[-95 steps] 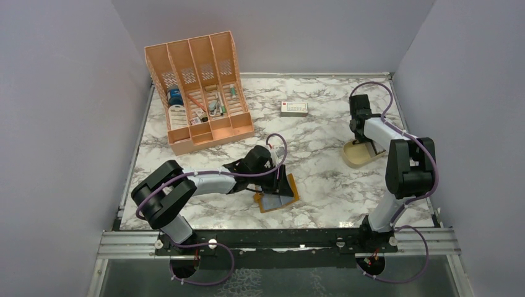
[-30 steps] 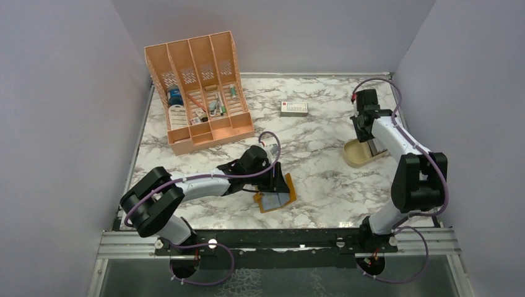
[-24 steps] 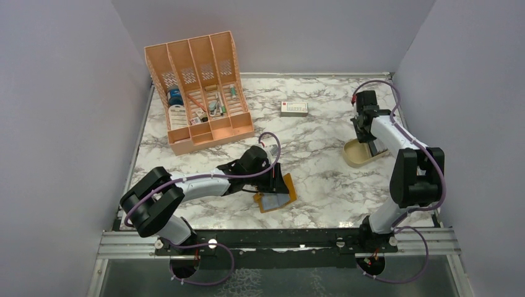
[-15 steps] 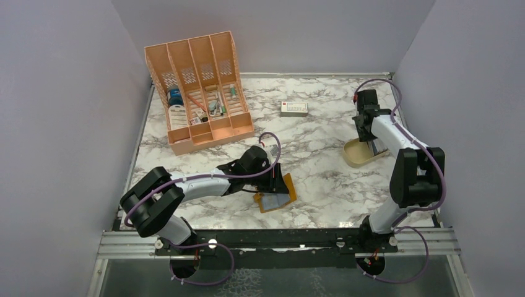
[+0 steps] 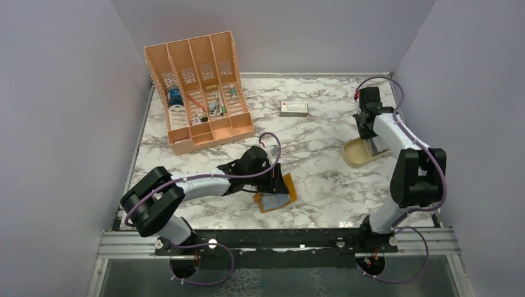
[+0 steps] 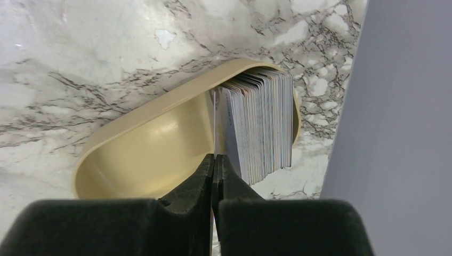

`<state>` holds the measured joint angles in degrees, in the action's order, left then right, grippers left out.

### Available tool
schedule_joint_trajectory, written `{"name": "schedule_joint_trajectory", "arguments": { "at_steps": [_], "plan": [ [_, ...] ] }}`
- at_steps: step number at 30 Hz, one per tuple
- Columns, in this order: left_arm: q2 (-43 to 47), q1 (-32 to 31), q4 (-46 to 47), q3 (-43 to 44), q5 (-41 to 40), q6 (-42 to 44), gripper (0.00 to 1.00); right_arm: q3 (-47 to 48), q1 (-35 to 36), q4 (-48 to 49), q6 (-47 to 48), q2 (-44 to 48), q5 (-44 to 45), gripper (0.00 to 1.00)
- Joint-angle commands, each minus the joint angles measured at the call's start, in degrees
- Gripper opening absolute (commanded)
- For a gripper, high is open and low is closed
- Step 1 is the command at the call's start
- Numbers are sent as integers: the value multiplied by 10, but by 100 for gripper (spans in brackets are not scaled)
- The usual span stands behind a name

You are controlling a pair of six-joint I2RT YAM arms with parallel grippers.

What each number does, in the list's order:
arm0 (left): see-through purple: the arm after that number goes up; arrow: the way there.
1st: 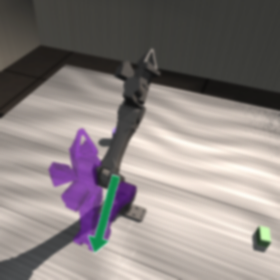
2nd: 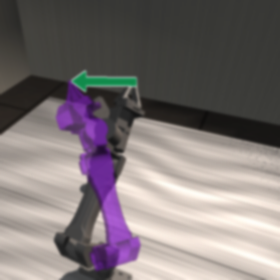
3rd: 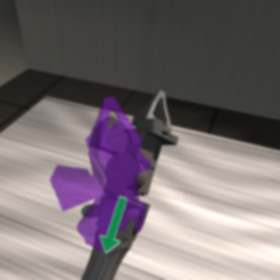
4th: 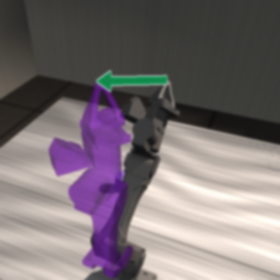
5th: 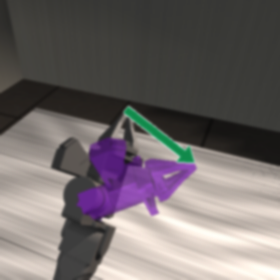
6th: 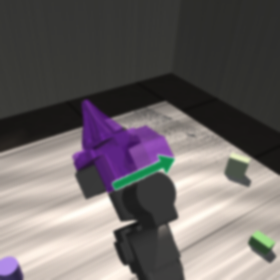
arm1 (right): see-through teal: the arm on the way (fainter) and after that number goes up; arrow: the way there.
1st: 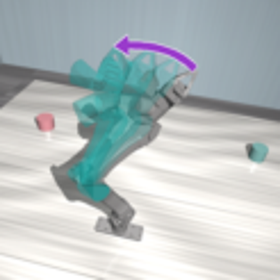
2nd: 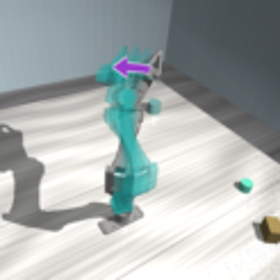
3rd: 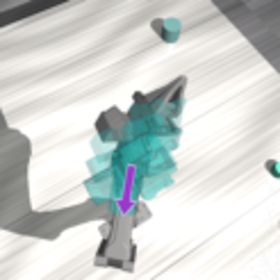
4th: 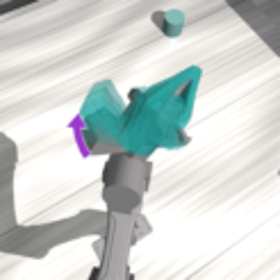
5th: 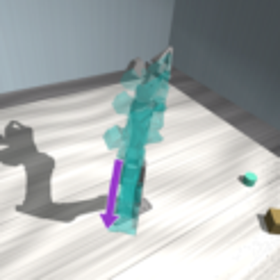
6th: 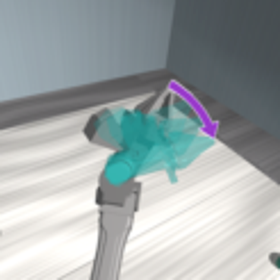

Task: Put the credit cards into the card holder
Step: Pick up the credit card from the storage box.

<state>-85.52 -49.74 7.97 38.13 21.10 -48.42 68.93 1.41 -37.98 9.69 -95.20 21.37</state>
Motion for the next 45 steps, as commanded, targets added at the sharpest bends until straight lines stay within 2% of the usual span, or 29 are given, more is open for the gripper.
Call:
{"name": "schedule_joint_trajectory", "arguments": {
  "at_steps": [1,8,14,23,27,32,36,40,45],
  "plan": [
    [3,-1,-2,17,-10,10,45,45,-3,-28,-22,25,-59,1],
    [12,3,-30,29,-23,14,45,108,-2,-80,-84,40,-142,1],
    [24,13,-24,25,-13,10,47,101,15,-59,-128,96,-226,1],
    [46,34,-17,7,-12,-6,48,-18,20,51,-210,223,-429,1],
    [49,42,-25,8,-12,-7,48,-78,28,89,-259,272,-550,1],
    [40,46,-18,0,-27,-14,47,-161,56,139,-334,360,-626,1],
    [33,52,-17,5,-28,-13,38,-206,91,151,-380,407,-647,1],
    [27,53,-23,14,-35,-9,21,-239,126,163,-406,437,-646,1],
    [1,53,-1,16,-25,-17,8,-281,168,220,-459,445,-651,1]
  ]
}}
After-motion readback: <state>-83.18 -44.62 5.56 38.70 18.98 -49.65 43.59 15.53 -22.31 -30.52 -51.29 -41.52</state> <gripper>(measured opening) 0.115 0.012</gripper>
